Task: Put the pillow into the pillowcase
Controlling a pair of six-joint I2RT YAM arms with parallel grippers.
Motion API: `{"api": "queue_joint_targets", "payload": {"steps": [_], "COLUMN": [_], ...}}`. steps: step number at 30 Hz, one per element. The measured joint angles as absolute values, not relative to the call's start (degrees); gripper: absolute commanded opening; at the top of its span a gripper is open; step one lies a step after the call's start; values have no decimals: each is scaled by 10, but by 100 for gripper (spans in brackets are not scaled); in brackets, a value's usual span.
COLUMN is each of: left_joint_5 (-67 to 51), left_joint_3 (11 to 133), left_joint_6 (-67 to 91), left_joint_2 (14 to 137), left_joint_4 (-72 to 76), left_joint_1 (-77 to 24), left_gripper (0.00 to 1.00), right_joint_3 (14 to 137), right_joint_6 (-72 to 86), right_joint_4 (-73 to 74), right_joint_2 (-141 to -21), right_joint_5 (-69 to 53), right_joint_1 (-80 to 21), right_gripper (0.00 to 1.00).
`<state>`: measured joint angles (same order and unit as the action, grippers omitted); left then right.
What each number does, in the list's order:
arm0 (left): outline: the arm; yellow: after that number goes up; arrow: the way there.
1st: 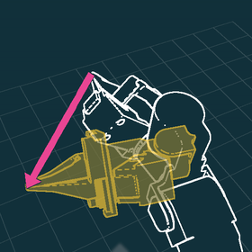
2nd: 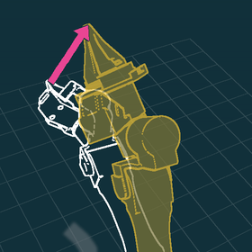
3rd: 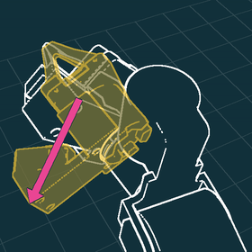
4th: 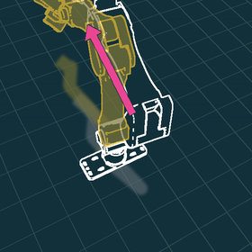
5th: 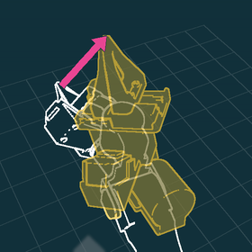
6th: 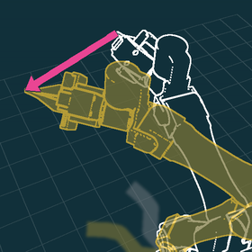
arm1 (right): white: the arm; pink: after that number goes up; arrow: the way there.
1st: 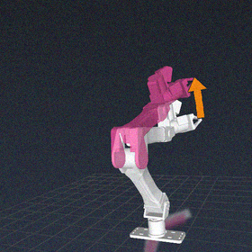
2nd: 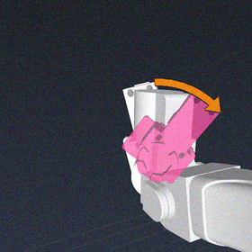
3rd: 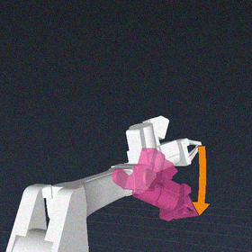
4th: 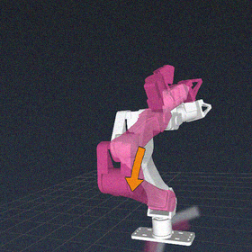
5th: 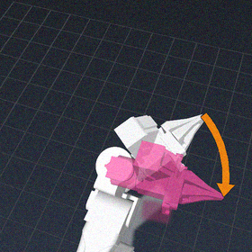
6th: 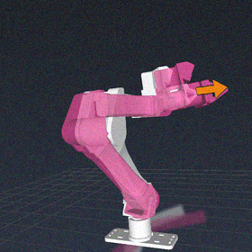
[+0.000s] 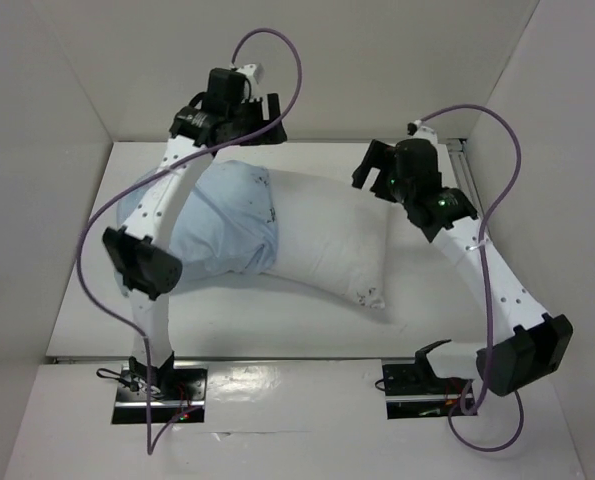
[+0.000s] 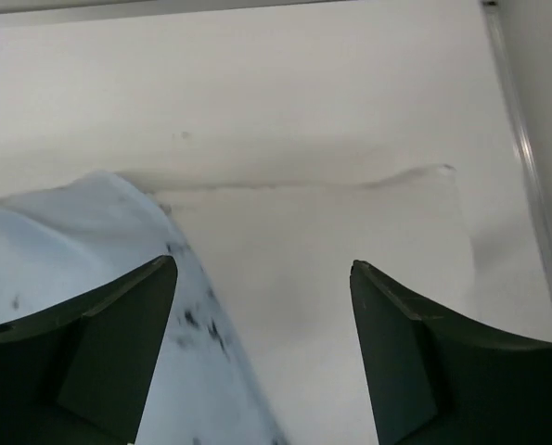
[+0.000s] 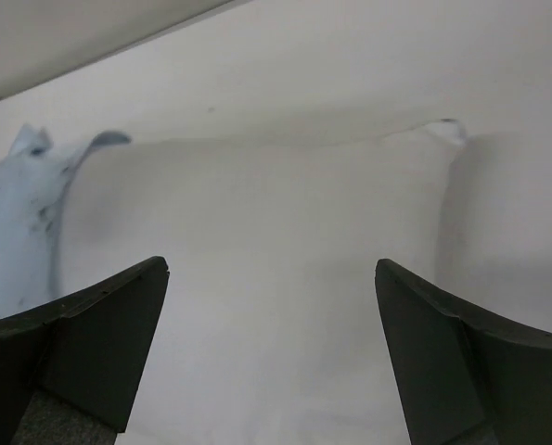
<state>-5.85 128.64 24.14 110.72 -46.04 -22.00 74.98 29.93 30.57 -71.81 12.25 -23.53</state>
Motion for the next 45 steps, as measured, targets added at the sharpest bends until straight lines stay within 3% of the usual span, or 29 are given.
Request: {"api": "queue_joint_targets", "payload": {"steps": [3,8,11,12,13,14,18,20,21,22,24,25,32,36,45], "left_joint_5": [-20,32,67,79,90,100,126,131,134,137,137,137,111,16,-184], "left_joint_3": [1380,1374,1359,1358,1358,1356,1347,1347,1347,1347,1347,1347,1346,1334,1415], "left_joint_6": [242,242,241,241,242,239,233,227,225,224,224,224,222,214,233], "left_joint_2": [1217,1298,1305,1305,1305,1304,1304,1304,1303,1301,1294,1289,1218,1170,1208], "left_joint_4": [-471,-507,-521,-523,-522,-522,-528,-534,-537,-541,-547,-549,-561,-541,-501], "left_joint_1": [-219,-224,-230,-233,-235,-236,-240,-240,-239,-238,-232,-229,-194,-183,-300], "left_gripper": [89,86,77,65,65,49,6,0,0,0,0,0,0,0,0], "right_joint_3": [755,721,673,655,640,620,564,551,548,547,547,547,546,547,713], "right_joint_6": [299,289,286,285,286,287,301,310,312,314,320,321,331,339,331], "right_joint_4": [306,315,311,309,308,302,268,241,229,218,198,189,171,171,219], "right_joint_2": [-749,-781,-782,-782,-783,-785,-802,-811,-814,-816,-817,-817,-817,-808,-769], "right_joint_5": [91,23,-31,-60,-70,-94,-173,-200,-211,-222,-242,-247,-248,-246,-190], "right_joint_1": [-152,-49,-22,-19,-18,-18,-21,-25,-28,-33,-42,-46,-53,-55,-106], "right_gripper": [100,100,100,100,100,100,100,95,83,49,4,0,0,0,0]}}
